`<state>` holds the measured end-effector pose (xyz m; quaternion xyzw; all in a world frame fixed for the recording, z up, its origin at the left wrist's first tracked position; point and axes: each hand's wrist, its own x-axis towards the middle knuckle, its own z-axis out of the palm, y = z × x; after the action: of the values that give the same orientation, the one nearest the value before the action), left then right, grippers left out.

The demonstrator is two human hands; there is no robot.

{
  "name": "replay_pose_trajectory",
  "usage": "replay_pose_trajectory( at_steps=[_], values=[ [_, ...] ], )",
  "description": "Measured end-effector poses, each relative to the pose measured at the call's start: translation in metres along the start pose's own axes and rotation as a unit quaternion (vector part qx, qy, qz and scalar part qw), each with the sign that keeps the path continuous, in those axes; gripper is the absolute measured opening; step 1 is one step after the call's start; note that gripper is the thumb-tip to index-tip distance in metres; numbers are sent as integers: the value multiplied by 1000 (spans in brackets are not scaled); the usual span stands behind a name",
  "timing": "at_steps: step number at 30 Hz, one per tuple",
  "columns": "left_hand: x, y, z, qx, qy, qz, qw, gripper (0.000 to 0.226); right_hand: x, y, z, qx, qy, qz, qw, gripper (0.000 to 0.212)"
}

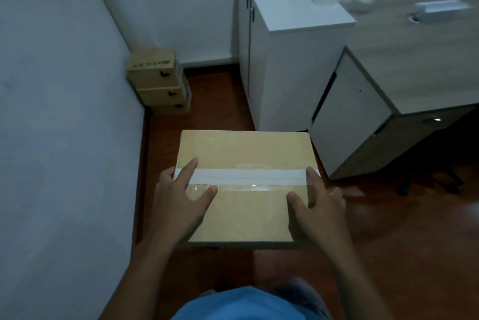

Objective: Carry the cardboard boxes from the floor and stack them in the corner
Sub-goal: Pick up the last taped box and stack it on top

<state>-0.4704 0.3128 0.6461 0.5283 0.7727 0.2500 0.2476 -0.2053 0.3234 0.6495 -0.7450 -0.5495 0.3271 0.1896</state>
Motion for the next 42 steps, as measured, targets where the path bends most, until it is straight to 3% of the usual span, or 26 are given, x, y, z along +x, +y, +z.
replay_pose_trajectory(
  at_steps=[7, 14, 18, 21, 26, 31, 40, 42],
  values=[
    [76, -53, -49, 23, 9, -57, 998, 74, 41, -76, 72, -31, -60, -26, 997, 72],
    [181, -74, -75, 0, 14, -123, 992, 74, 169, -160, 124, -44, -129, -61, 989, 71],
    [241, -71, -106, -11, 72, -162, 984, 78, 238, -231, 139, -50, -204, -118, 970, 73],
    [284, -68, -126, -28, 106, -184, 977, 80, 275, -277, 148, -43, -217, -141, 965, 73],
    [353, -87, -133, -63, 125, -184, 973, 85, 325, -321, 177, -42, -214, -155, 963, 71],
    [452, -112, -143, -86, 98, -161, 978, 76, 380, -373, 210, -72, -202, -148, 965, 66],
    [635, -143, -216, -82, 47, -92, 991, 78, 468, -507, 263, -56, -106, -118, 986, 66],
    [665, -151, -226, -70, 56, -90, 992, 77, 481, -527, 278, -39, -120, -115, 985, 67]
  ],
)
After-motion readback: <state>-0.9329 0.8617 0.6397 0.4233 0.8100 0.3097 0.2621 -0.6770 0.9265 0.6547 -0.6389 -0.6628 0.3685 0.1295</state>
